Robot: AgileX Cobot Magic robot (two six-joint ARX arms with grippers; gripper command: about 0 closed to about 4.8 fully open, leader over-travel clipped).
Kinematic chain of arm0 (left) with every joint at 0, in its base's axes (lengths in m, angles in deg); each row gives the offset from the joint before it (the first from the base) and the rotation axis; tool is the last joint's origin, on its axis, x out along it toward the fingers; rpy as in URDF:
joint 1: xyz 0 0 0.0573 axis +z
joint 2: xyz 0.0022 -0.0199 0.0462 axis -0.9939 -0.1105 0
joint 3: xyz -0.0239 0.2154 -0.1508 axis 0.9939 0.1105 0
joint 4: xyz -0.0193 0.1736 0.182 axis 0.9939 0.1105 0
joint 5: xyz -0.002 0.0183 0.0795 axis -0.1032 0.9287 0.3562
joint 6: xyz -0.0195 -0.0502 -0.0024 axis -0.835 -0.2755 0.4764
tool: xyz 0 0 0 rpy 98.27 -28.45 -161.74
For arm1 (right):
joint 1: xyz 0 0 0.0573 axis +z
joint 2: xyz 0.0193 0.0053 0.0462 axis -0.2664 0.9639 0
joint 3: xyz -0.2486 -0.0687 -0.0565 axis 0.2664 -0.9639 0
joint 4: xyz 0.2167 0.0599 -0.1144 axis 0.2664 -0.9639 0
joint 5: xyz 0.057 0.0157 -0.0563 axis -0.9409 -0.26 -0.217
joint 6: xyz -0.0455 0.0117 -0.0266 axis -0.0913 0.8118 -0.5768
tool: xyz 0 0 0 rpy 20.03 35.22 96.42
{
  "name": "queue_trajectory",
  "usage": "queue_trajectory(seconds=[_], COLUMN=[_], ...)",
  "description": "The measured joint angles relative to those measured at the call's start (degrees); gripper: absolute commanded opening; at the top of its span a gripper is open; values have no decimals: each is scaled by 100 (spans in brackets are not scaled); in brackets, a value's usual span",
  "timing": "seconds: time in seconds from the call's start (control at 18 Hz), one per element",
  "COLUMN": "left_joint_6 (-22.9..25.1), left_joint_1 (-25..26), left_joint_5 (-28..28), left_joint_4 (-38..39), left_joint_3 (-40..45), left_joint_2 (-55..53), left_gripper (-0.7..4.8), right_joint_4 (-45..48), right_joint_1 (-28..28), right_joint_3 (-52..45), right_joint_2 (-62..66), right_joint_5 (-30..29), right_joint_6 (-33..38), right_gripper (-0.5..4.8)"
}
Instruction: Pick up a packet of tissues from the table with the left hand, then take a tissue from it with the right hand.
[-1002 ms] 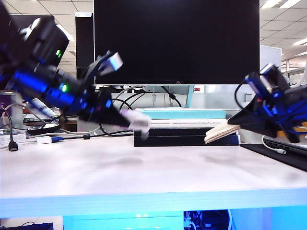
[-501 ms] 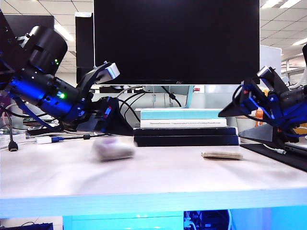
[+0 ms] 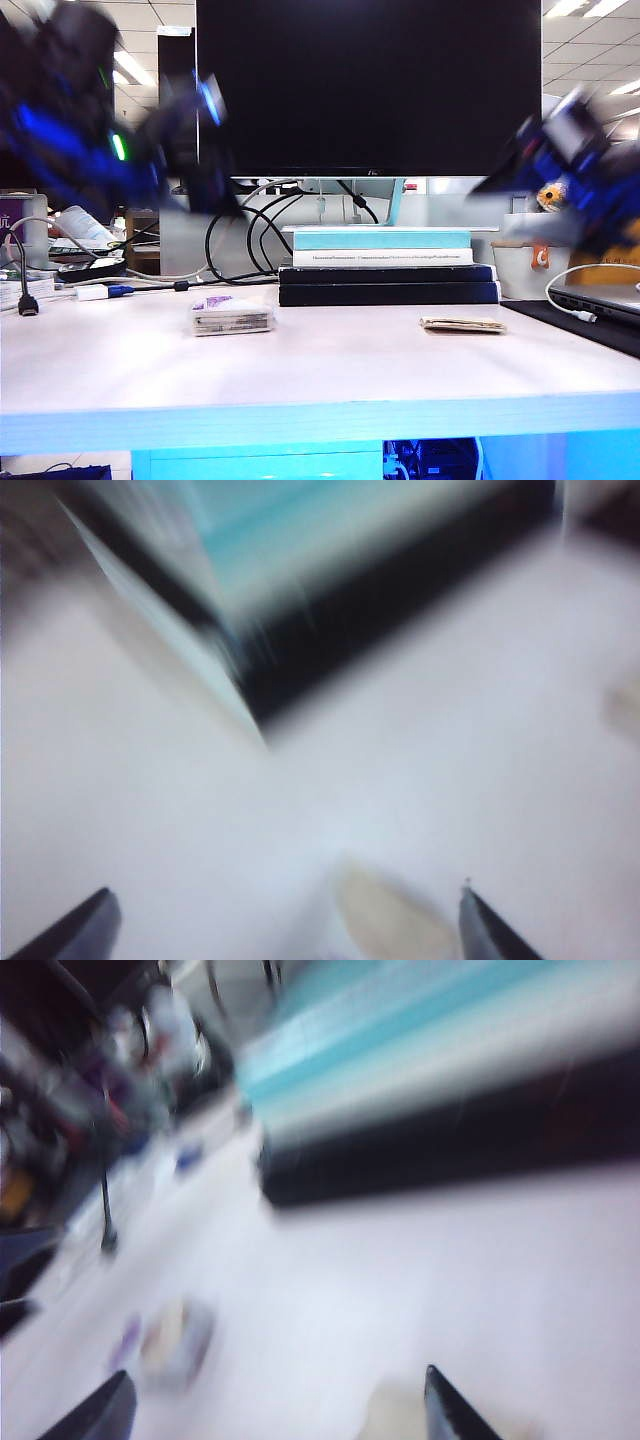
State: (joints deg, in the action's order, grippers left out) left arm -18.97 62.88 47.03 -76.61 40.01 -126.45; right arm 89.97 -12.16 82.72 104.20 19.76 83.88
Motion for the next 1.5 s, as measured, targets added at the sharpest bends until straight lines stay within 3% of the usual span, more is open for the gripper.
queue_trajectory(seconds=[0.17, 0.39, 0.45, 0.56, 0.72, 0.83, 0.95, 1.0, 1.17, 1.28, 1.34, 1.5], left_joint_6=[-2, -83, -190, -481, -654, -911, -916, -964, -1462, -1738, -1794, -1799], left_joint_1=[326, 984, 1189, 1617, 2326, 2573, 2559, 2559, 2562, 2562, 2562, 2564], left_joint_5=[55, -48, -114, -181, -188, -166, -157, -61, 103, 103, 94, 87], left_joint_4=[232, 822, 787, 780, 743, 798, 848, 1021, 638, 378, 319, 411], left_joint_3=[-11, 173, 345, 704, 1456, 1786, 1884, 1912, 2299, 2594, 2824, 3309], left_joint_2=[723, 1659, 1923, 2527, 3727, 4387, 4815, 4839, 4874, 4957, 5075, 6400], left_gripper=[479, 479, 479, 479, 479, 479, 479, 479, 473, 424, 425, 423], right_joint_4=[7, -164, -166, -208, -433, -470, -1003, -1880, -3716, -4024, -4004, -4697], right_joint_1=[-551, -1512, -1624, -1757, -1849, -1821, -1818, -1637, -529, 59, 245, 391], right_joint_3=[-313, -494, -481, -481, -496, -494, -503, -501, -511, -566, -793, -1757], right_joint_2=[-1228, -2706, -2938, -3064, -3056, -3112, -3696, -4236, -5482, -6120, -6476, -7910], right_joint_5=[490, 708, 706, 520, -22, 35, 1115, 2087, 3860, 4874, 5154, 5187], right_joint_6=[13, 15, 13, -48, 39, 57, 177, 20, -1346, -1646, -1696, -1716], right_gripper=[322, 322, 320, 236, 228, 209, 209, 209, 209, 209, 209, 208])
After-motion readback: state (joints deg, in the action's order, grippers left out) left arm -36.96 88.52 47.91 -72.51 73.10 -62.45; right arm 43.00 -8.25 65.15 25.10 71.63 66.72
